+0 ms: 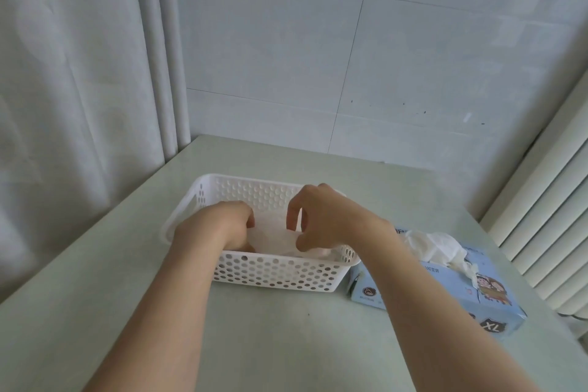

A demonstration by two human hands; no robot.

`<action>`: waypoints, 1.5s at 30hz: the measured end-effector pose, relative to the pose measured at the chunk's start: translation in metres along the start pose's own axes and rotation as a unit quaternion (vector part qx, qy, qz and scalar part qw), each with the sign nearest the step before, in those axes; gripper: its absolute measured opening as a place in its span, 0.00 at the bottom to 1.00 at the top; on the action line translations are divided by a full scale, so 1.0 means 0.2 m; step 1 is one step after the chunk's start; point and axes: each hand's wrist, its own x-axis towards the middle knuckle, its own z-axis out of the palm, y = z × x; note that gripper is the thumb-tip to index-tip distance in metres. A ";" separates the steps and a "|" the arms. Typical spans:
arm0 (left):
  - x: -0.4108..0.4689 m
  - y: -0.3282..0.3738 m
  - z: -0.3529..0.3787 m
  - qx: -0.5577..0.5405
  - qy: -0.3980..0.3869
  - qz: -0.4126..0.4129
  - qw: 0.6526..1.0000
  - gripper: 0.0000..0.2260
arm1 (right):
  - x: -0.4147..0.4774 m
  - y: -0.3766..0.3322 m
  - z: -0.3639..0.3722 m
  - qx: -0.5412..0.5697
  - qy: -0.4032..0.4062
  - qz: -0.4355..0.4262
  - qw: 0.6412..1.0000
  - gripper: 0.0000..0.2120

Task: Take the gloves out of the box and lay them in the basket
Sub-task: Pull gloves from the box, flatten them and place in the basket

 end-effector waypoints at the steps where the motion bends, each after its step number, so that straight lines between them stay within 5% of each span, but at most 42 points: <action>1: 0.00 0.00 0.00 0.008 -0.002 0.000 1.000 0.29 | -0.01 -0.01 -0.01 -0.029 0.000 -0.006 1.000 0.15; 6: 0.01 0.00 0.01 0.046 0.000 0.011 0.999 0.28 | -0.01 -0.01 0.00 -0.115 -0.135 0.035 0.984 0.27; 10: -0.01 0.03 -0.02 0.023 0.030 0.048 0.998 0.24 | 0.01 0.00 0.02 -0.108 -0.149 0.029 0.983 0.19; 13: -0.03 0.13 -0.03 -0.004 0.098 0.134 0.986 0.14 | -0.03 0.04 -0.01 -0.029 -0.073 0.022 0.997 0.15; 16: -0.04 0.26 0.01 -0.030 0.155 0.193 0.968 0.09 | -0.12 0.10 -0.04 0.054 0.109 0.028 0.992 0.12; 20: -0.09 0.43 0.08 -0.022 0.221 0.242 0.944 0.09 | -0.28 0.21 0.00 0.136 0.315 0.066 0.937 0.18; 24: -0.18 0.58 0.16 -0.003 0.234 0.279 0.931 0.11 | -0.43 0.38 0.08 0.171 0.436 0.118 0.876 0.17; 29: -0.24 0.72 0.29 0.089 0.277 0.229 0.929 0.18 | -0.61 0.55 0.19 0.143 0.463 0.157 0.860 0.09; 32: -0.28 0.77 0.35 0.092 0.279 0.216 0.931 0.04 | -0.64 0.62 0.24 0.143 0.423 0.175 0.877 0.13; 34: -0.28 0.77 0.37 0.087 0.273 0.206 0.936 0.07 | -0.64 0.64 0.25 0.150 0.413 0.175 0.881 0.08; 42: -0.22 0.79 0.41 0.092 0.348 0.326 0.874 0.07 | -0.64 0.65 0.29 0.143 0.492 0.121 0.850 0.03; 45: -0.23 0.81 0.43 0.108 0.308 0.333 0.885 0.12 | -0.64 0.64 0.30 0.149 0.508 0.113 0.841 0.03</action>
